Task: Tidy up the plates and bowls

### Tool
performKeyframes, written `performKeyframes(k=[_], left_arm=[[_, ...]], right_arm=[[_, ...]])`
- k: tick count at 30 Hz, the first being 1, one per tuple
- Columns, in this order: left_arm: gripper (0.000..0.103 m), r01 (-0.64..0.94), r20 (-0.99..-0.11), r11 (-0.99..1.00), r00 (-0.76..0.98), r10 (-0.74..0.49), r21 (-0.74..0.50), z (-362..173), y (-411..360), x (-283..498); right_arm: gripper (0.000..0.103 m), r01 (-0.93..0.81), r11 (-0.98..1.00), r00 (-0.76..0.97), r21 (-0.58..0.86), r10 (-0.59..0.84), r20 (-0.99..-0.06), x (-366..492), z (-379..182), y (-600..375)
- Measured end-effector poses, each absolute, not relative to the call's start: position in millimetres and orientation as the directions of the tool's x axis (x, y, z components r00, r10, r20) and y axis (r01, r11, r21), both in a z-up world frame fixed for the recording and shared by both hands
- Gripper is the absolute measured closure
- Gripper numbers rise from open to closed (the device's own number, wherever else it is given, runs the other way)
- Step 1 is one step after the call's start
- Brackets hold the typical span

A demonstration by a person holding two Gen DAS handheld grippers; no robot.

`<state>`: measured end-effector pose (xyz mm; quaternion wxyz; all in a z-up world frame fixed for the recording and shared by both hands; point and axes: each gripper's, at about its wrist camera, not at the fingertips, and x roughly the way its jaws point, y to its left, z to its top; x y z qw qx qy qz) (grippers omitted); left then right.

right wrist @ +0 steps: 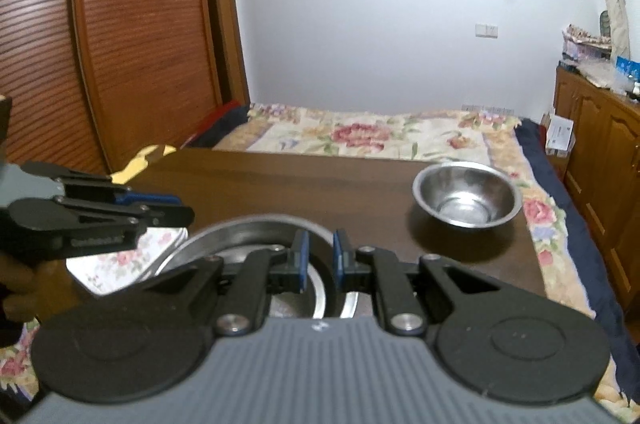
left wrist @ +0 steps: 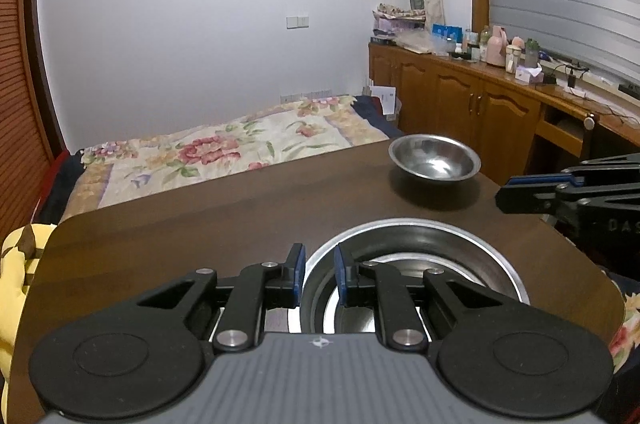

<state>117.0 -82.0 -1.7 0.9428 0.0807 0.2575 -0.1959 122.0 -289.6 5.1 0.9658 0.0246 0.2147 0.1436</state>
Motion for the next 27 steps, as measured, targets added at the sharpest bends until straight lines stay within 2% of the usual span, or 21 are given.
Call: performKeyframes(k=[14,18,22,23,25,26,27], left_arm=[[0.078,0.427,-0.499,0.903,0.793,-0.348,0.049,10,-94,126],[0.071,0.428,-0.489,0.903,0.798,-0.352,0.048,15,-98,132],[0.053,0.431,-0.476,0.901,0.805,-0.355,0.057,21,-104,135],[0.051,0.432,-0.471,0.900,0.807,-0.355,0.062,23,-107,135],[0.038,0.436,-0.463,0.898,0.810,-0.360,0.064,26,-111,137],[0.034,0.437,-0.458,0.897,0.812,-0.362,0.066,27,-113,138],[0.026,0.437,-0.451,0.896,0.816,-0.362,0.072,28,-116,138]], right_arm=[[0.089,-0.200,0.972,0.904,0.122,0.231,-0.360,127,12,-313],[0.088,-0.177,0.976,0.912,0.129,0.212,-0.352,128,13,-320],[0.087,-0.148,0.981,0.920,0.126,0.183,-0.347,129,13,-328],[0.086,-0.140,0.982,0.921,0.127,0.176,-0.347,129,13,-330],[0.065,-0.119,0.985,0.928,0.124,0.155,-0.340,130,13,-334],[0.050,-0.110,0.987,0.932,0.121,0.144,-0.334,130,13,-336],[0.046,-0.100,0.988,0.935,0.118,0.134,-0.328,131,13,-338]])
